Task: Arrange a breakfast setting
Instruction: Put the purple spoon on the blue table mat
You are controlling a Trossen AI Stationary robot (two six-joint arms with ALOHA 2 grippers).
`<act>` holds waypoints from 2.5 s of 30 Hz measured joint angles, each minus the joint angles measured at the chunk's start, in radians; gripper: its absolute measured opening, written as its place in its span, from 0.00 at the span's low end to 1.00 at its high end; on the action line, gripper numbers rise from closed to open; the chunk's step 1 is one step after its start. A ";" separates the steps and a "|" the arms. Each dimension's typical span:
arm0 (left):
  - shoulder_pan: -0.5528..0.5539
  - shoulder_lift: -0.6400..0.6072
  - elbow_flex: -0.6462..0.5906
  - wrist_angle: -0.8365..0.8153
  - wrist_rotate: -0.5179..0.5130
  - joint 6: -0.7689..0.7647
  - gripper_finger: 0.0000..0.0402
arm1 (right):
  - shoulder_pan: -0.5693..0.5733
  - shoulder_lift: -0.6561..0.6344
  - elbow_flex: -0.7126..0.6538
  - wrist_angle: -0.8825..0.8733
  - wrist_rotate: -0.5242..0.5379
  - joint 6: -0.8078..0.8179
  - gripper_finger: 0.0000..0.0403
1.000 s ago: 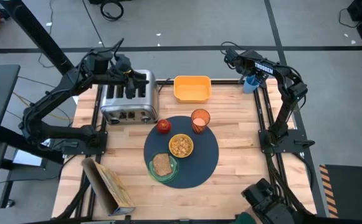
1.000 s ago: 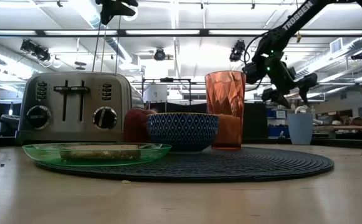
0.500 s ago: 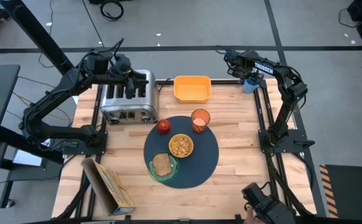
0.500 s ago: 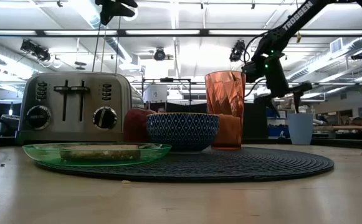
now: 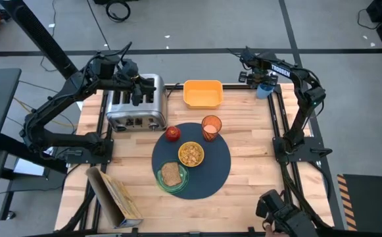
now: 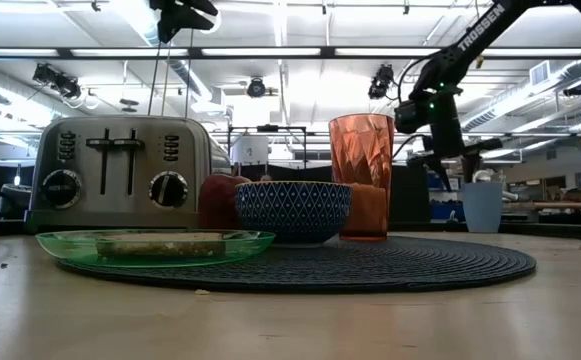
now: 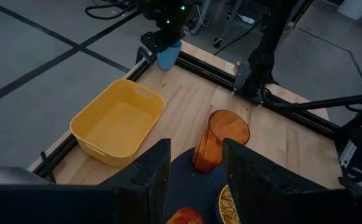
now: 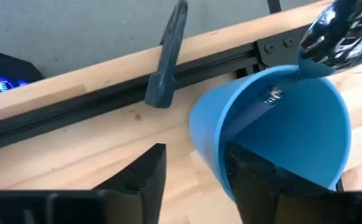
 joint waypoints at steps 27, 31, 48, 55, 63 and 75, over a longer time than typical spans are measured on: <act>0.021 -0.016 0.000 -0.119 -0.001 0.062 0.38 | 0.028 -0.014 0.000 -0.043 -0.037 -0.053 0.04; 0.044 -0.042 0.001 -0.185 -0.002 0.087 0.38 | 0.067 -0.038 0.000 -0.046 -0.062 -0.054 0.04; 0.085 -0.122 0.001 -0.244 -0.007 0.057 0.38 | 0.165 -0.013 -0.005 0.090 -0.156 -0.056 0.03; 0.085 -0.126 0.001 -0.250 -0.011 0.058 0.38 | 0.171 -0.011 -0.006 0.102 -0.146 -0.059 0.10; 0.085 -0.126 0.001 -0.249 -0.031 0.061 0.38 | 0.171 -0.010 -0.006 0.108 -0.144 -0.075 0.27; 0.085 -0.125 0.001 -0.248 -0.031 0.058 0.38 | 0.196 -0.010 0.158 -0.044 -0.008 -0.079 0.45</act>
